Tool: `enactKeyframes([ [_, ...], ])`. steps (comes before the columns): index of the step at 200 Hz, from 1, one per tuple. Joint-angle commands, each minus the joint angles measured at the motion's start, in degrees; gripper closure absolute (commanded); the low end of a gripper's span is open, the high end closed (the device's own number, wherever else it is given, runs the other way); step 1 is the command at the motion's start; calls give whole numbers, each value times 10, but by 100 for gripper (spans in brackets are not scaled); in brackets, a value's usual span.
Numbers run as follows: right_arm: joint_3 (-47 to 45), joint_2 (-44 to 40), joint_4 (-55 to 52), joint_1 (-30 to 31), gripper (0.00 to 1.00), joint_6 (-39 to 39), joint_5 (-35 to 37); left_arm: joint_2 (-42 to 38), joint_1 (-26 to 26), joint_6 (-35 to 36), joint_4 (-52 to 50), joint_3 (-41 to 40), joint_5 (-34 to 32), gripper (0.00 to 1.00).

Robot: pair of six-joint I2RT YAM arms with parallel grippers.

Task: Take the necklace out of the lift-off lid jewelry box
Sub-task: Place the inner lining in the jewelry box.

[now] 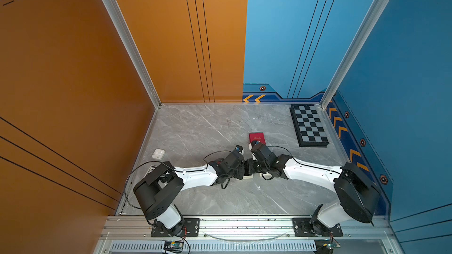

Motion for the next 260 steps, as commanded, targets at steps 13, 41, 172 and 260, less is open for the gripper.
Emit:
enactKeyframes([
  [13,15,33,-18,3,83,13,34,6,-7,6,-21,11,-4,81],
  [41,16,57,-18,4,84,21,38,8,-8,6,-21,11,-6,81],
  [172,35,92,-28,-16,85,-40,14,-30,-6,1,-15,-8,-21,81],
  [260,49,53,-56,-8,77,-60,7,-185,-2,17,-112,-19,-78,69],
])
